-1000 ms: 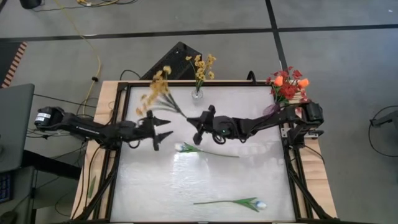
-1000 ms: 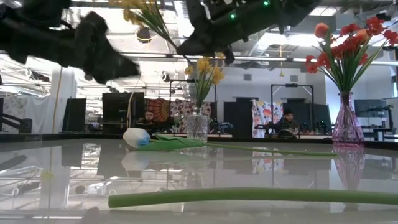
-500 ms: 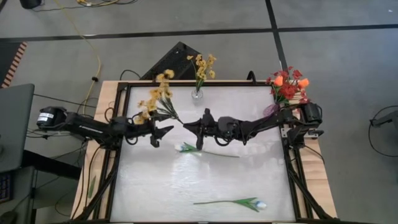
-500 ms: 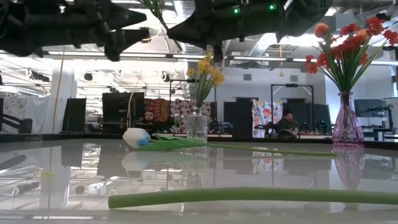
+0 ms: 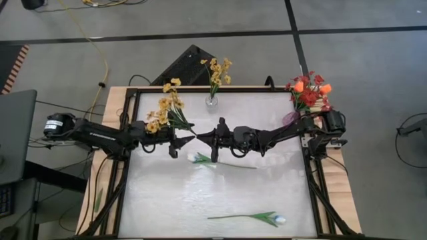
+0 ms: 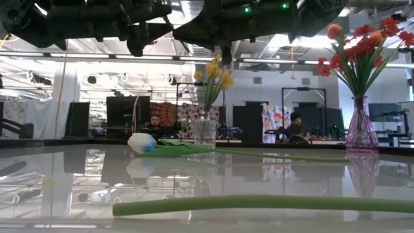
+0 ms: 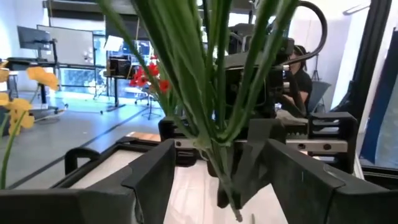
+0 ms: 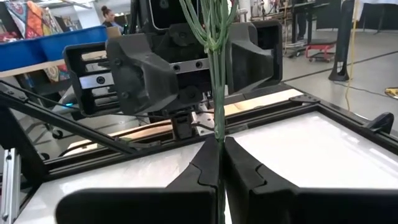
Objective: Sort flowers into vase by color
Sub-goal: Put the yellow flowers into the transparent vase, then put the top white tulip into the transparent vase
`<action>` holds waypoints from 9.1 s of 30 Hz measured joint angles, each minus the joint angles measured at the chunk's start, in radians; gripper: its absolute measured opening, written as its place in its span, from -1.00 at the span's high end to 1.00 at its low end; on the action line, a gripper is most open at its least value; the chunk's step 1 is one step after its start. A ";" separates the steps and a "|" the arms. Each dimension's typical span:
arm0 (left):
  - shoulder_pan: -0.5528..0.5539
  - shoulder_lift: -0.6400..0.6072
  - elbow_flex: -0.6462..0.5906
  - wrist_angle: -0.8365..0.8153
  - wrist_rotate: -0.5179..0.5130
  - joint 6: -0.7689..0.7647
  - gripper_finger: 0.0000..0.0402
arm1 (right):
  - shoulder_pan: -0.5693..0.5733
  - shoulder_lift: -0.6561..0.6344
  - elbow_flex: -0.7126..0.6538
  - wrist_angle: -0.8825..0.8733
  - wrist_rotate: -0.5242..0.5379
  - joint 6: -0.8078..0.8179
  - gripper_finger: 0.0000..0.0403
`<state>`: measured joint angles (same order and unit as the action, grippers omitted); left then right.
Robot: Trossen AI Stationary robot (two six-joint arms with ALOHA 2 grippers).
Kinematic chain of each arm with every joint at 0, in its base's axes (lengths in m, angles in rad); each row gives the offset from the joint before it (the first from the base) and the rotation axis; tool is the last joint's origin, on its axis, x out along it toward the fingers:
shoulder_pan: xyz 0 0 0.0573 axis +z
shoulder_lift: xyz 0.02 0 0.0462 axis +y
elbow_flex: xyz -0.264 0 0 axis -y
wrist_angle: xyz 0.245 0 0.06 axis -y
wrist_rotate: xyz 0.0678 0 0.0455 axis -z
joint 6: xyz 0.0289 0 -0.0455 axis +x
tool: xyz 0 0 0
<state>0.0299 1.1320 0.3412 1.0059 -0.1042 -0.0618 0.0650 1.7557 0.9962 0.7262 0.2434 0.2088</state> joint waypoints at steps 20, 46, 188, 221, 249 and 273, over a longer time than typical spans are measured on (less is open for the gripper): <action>-0.001 0.000 0.000 -0.009 -0.009 0.041 0.99 | -0.001 -0.009 0.001 -0.018 -0.009 -0.047 0.65; 0.423 0.303 0.354 -0.358 -0.001 0.136 1.00 | 0.075 -0.146 0.000 -0.963 0.220 0.206 -0.01; 0.215 -0.474 -0.168 -0.722 0.175 -0.010 -0.13 | 0.113 -0.195 -0.144 -0.445 -0.038 -0.021 0.89; -0.078 0.474 0.076 0.344 0.212 -0.071 -0.13 | 0.065 0.070 -0.133 0.427 -0.033 -0.033 0.89; -0.054 0.456 0.086 0.265 0.225 -0.076 0.99 | 0.066 0.070 -0.134 0.384 -0.036 -0.051 0.73; 0.305 -0.186 0.085 -0.539 0.102 0.209 1.00 | 0.099 -0.161 -0.134 -0.512 -0.035 0.007 -0.08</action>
<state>0.3350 0.9457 0.4267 0.4671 -0.0024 0.1471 0.1640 1.5944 0.8622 0.2144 0.2087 0.2153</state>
